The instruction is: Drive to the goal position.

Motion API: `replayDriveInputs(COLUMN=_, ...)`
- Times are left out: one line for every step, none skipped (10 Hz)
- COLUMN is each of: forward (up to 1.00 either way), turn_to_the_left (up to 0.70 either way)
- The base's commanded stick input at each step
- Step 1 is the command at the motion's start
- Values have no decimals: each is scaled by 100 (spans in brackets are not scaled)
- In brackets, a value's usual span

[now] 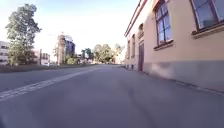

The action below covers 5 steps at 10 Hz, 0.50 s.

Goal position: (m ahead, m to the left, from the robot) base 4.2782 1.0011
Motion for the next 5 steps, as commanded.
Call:
replayDriveInputs(forward=50, turn_to_the_left=0)
replayDriveInputs(forward=50, turn_to_the_left=0)
replayDriveInputs(forward=50, turn_to_the_left=0)
replayDriveInputs(forward=50, turn_to_the_left=0)
replayDriveInputs(forward=50, turn_to_the_left=0)
